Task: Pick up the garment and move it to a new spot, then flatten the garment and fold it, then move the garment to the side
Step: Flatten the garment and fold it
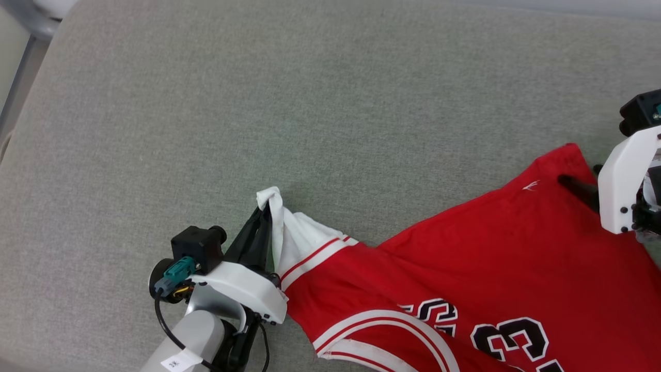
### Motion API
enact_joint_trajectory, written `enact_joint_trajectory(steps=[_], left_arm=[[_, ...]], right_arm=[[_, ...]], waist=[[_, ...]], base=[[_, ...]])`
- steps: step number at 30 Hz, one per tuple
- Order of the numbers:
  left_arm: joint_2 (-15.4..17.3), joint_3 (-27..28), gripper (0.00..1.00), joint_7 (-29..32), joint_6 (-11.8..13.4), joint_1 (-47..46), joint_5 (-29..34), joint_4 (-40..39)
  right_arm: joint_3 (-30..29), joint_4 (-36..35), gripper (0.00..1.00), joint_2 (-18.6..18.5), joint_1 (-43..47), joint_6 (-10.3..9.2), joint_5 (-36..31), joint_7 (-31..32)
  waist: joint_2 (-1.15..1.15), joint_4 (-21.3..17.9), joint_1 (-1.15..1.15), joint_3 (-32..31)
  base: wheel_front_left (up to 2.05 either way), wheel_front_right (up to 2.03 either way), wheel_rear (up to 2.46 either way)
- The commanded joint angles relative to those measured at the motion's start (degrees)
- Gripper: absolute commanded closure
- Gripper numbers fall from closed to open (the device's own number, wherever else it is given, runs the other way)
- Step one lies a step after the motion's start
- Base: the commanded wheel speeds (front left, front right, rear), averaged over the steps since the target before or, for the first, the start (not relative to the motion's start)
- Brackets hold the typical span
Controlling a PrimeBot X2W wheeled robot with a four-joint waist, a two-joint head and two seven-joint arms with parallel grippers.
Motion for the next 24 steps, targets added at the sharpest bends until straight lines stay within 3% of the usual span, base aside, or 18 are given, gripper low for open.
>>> enact_joint_trajectory(steps=[1,7,8,10,16,24], left_arm=[[-0.6,-0.1,1.0,-0.6,-0.3,-1.1,0.4,0.3],[-1.0,-0.1,1.0,-1.4,-0.8,-2.1,0.5,1.6],[-1.1,-0.1,1.0,-1.4,-0.9,-2.1,0.4,1.9],[-1.1,0.1,1.0,-1.7,-1.0,-2.1,0.3,2.3],[-0.2,1.1,1.0,-2.0,-1.5,-1.5,-0.1,3.8],[3.6,3.9,1.0,-1.6,-2.1,-4.5,-0.6,6.2]], right_arm=[[1.5,1.0,0.0,-0.7,-1.2,-0.05,0.8,0.6],[8.6,5.5,0.0,-0.4,0.3,-0.04,4.1,4.5],[9.5,6.2,0.41,-0.3,0.9,-0.03,4.8,5.4],[11.1,7.5,1.0,-0.1,1.8,0.0,6.6,7.5],[13.2,7.0,1.0,-1.0,-0.4,0.03,8.8,5.3],[9.2,8.3,1.0,-0.9,-5.9,-0.07,6.8,-7.9]], waist=[[0.0,1.3,-0.01,1.7],[0.0,1.4,-0.01,3.5],[0.0,1.3,-0.01,3.6],[0.0,1.1,-0.01,3.6],[0.0,0.1,-0.01,1.9],[0.0,-3.3,-0.01,-4.0]], base=[[0.0,0.0,0.0],[0.0,0.0,0.0],[0.0,0.0,0.0],[0.0,0.0,0.0],[0.0,0.0,0.0],[0.0,0.0,0.0]])
